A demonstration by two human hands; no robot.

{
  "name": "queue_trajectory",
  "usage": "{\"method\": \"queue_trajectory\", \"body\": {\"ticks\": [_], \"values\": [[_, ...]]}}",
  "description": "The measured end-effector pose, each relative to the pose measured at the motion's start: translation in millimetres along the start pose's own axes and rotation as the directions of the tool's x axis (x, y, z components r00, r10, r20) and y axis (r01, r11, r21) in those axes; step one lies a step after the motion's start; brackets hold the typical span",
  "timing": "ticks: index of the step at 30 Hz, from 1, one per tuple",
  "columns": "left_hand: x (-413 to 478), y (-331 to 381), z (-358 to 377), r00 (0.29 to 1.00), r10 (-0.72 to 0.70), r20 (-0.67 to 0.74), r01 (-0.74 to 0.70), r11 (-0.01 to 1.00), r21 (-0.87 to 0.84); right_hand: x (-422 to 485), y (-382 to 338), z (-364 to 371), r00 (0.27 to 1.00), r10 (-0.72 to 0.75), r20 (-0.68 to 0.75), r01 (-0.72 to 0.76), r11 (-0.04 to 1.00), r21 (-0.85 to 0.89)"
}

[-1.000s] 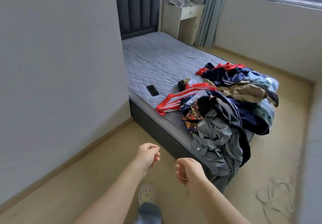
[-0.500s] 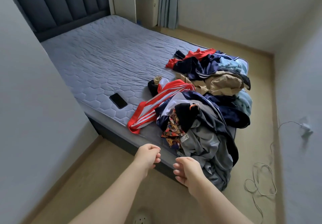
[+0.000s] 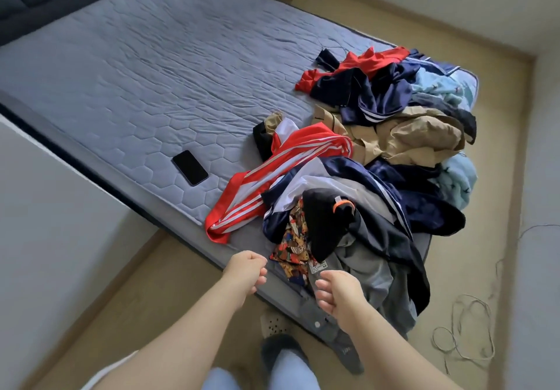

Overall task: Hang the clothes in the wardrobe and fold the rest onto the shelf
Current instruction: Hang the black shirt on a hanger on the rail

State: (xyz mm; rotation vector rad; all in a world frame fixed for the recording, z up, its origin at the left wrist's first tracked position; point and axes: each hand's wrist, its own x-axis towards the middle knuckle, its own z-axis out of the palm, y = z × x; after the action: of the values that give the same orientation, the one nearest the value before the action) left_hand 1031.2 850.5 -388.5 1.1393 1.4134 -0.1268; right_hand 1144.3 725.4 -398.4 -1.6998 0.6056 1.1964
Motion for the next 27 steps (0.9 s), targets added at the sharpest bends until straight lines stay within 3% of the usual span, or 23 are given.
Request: {"method": "queue_trajectory", "body": {"ticks": [3, 7, 15, 18, 22, 27], "values": [[25.3, 24.9, 19.3, 0.999, -0.026, -0.020, 0.026, 1.000, 0.002, 33.0, -29.8, -8.4, 0.997, 0.068, -0.032, -0.069, 0.998, -0.013], [54.2, 53.5, 51.9, 0.999, -0.045, -0.005, 0.045, 0.999, 0.001, 73.7, -59.6, -15.4, 0.992, 0.029, -0.119, -0.040, 0.995, -0.093], [110.0, 85.2, 106.9, 0.993, -0.006, 0.120, -0.014, 0.987, 0.159, 121.7, -102.3, -19.4, 0.965, -0.192, -0.176, 0.157, 0.969, -0.191], [128.4, 87.2, 127.1, 0.981, 0.061, 0.184, -0.112, 0.954, 0.279, 138.3, -108.9, -19.9, 0.928, -0.316, -0.197, 0.220, 0.893, -0.393], [148.1, 88.5, 155.3, 0.961, 0.129, 0.246, -0.213, 0.911, 0.354, 161.1, -108.2, -20.1, 0.900, -0.412, -0.146, 0.206, 0.694, -0.690], [166.7, 90.4, 182.7, 0.985, 0.154, 0.076, -0.171, 0.888, 0.427, 184.3, -106.8, -15.8, 0.914, -0.370, -0.163, 0.113, 0.622, -0.775]]}}
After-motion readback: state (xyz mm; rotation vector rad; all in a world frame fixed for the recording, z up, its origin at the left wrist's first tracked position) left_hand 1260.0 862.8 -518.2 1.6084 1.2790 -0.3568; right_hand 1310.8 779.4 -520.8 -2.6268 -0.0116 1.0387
